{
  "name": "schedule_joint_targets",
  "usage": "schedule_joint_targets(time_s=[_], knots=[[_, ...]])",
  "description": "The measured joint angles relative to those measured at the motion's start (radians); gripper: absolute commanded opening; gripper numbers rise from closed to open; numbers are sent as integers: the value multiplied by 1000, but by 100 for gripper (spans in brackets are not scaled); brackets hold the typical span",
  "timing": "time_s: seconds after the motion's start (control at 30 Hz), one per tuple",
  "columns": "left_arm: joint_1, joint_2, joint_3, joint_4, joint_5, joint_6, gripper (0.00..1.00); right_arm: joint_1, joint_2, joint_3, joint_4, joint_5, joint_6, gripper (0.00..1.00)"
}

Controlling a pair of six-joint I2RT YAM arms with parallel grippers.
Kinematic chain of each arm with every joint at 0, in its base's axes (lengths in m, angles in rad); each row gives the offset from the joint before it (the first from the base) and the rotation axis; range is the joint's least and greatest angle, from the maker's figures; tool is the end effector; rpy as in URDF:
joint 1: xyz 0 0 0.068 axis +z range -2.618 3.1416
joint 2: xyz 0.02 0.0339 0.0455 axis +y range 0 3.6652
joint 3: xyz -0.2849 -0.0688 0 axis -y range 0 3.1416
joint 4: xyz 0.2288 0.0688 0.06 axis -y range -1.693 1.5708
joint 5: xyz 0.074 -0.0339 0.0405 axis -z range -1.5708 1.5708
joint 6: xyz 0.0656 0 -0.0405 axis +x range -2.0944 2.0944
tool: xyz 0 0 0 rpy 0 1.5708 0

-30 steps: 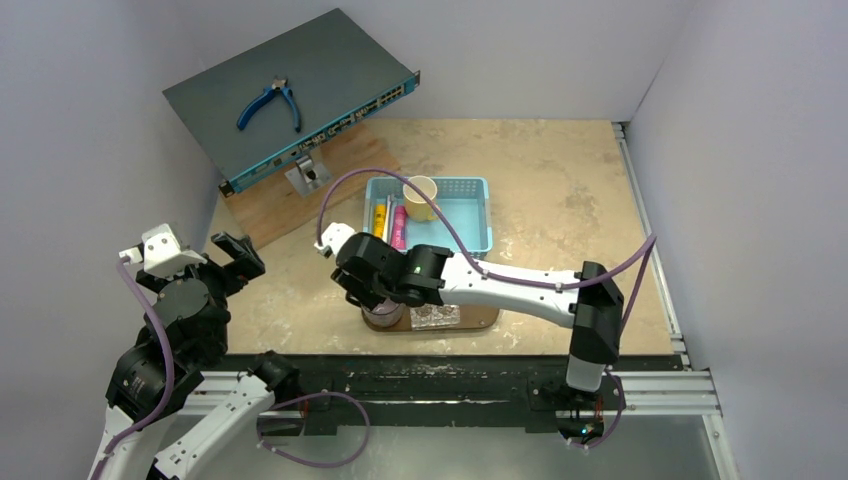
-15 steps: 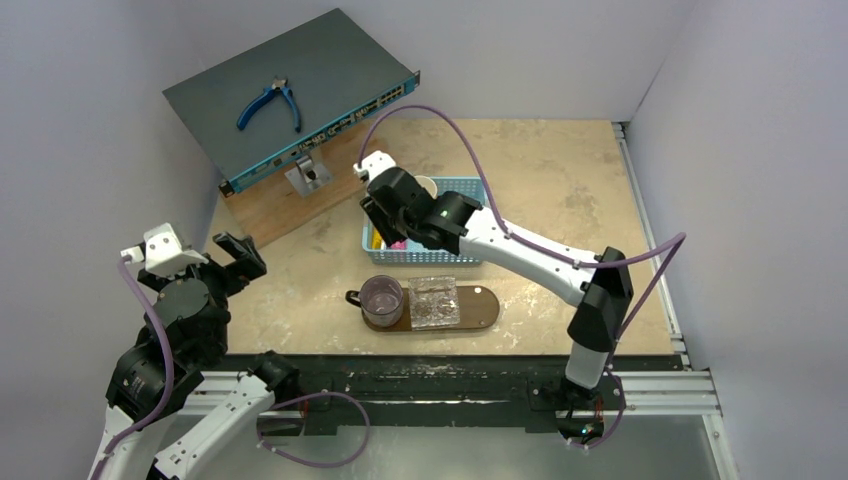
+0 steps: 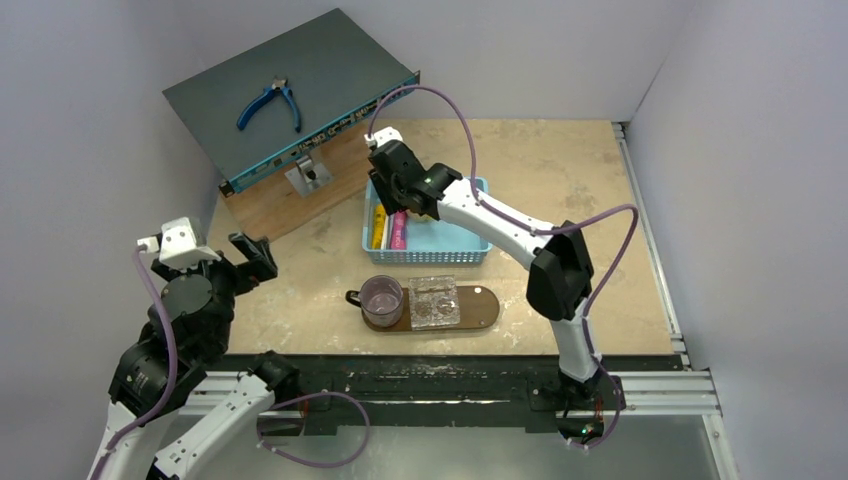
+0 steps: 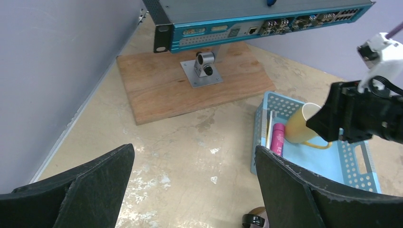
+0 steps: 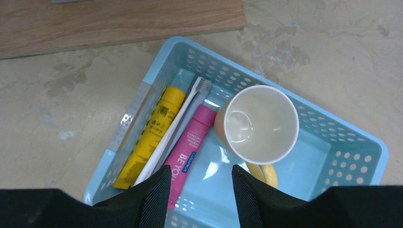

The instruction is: Prepare toiletry sets of a toothbrush and toothpaste on the tray

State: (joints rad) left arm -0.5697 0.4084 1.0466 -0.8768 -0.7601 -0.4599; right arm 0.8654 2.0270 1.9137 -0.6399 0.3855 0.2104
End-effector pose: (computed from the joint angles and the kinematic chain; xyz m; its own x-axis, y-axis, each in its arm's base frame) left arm 0.0451 0.0248 0.3824 -0.1016 -0.3169 -0.9430 -0.2432 0.9271 -0.2854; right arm 0.3287 0.3479 0.3108 -0.5439 -0.3402 -0.7671 -0.4234 0.9005 -0.0992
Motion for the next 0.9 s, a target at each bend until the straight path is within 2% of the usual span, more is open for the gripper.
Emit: schedule_joint_targets(time_s=[0.57,0.7,0.9], knots=[[0,35,-5,8,103,34,98,-85,223,160,-3,12,24,49],[0,35,-5,8,103,34,98,-96,265,192,-2,0,24,44],[0,40,-5,8,103,34,98,-105,306,219,-3,-31,21,28]])
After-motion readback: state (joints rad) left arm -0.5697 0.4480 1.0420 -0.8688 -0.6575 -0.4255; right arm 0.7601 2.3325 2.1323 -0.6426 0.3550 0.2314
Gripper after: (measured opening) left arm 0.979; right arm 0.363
